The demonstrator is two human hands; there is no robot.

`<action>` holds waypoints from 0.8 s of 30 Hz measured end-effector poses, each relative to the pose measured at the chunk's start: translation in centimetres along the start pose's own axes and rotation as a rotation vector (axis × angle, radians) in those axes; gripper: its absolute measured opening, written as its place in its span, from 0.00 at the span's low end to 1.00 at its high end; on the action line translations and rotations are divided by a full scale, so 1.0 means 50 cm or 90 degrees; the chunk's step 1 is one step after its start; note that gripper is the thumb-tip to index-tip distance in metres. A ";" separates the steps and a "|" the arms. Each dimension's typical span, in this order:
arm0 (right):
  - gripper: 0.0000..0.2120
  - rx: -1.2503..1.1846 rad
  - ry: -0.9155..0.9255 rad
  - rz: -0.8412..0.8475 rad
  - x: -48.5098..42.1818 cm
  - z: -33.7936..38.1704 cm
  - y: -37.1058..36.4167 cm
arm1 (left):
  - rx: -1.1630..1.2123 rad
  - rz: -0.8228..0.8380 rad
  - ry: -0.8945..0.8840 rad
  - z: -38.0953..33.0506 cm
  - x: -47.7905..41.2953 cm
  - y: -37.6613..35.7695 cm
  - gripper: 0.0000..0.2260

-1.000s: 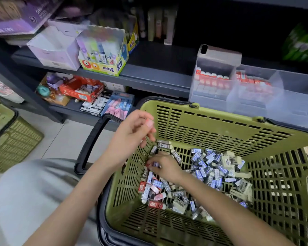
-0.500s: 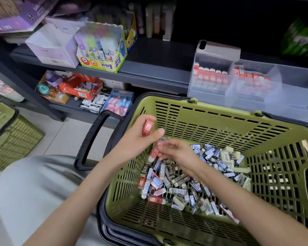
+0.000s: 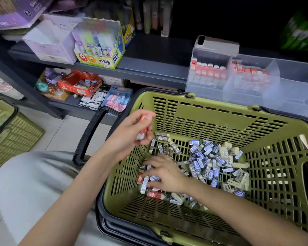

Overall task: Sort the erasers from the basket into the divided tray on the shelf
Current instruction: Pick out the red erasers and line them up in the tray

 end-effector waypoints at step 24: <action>0.20 -0.113 -0.138 -0.024 0.022 -0.066 -0.045 | 0.097 -0.020 -0.031 -0.009 0.000 0.005 0.08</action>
Point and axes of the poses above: each hand's wrist, its own x-axis away from the middle knuckle, its own y-axis out of the back of the hand, z = x × y, the point moved 2 cm from there along -x, towards the middle knuckle, and after that the axes turned 9 degrees about z, right-handed, at the moved point
